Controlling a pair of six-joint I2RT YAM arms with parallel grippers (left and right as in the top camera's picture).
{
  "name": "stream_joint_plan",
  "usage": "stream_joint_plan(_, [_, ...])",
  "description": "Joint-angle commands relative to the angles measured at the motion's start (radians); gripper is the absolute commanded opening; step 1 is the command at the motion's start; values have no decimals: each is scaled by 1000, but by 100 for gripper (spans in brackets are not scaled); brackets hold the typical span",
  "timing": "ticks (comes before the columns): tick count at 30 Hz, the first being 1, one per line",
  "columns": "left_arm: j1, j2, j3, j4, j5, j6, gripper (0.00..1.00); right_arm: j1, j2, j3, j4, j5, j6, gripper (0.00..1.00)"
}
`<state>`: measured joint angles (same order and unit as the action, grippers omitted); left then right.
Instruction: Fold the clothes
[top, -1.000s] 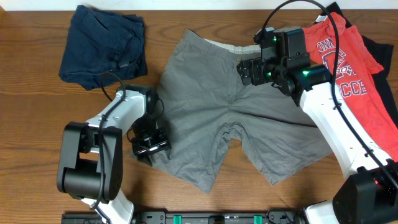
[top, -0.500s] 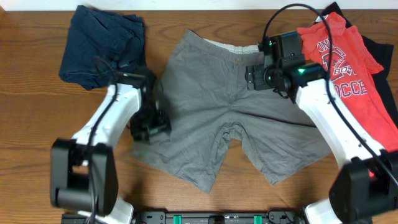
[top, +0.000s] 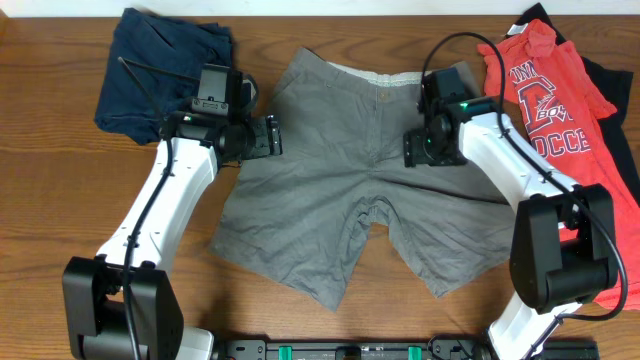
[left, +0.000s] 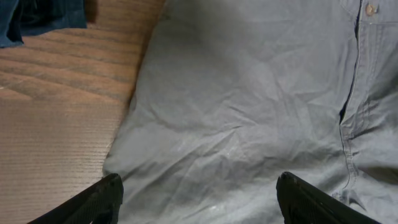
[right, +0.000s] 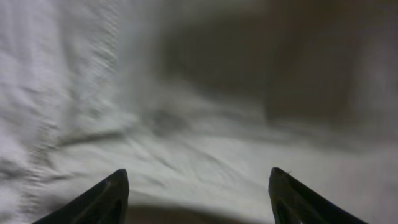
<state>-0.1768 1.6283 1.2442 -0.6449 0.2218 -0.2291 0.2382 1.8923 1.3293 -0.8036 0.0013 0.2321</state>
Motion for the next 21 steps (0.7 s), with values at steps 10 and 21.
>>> stream_joint_plan(10, [2,18,5,38,-85,65,84,-37,8,-71,-174,16,98,88])
stream_joint_plan(21, [2,20,5,152,-84,132,95,-27,8,-219,-151,-119,134,98])
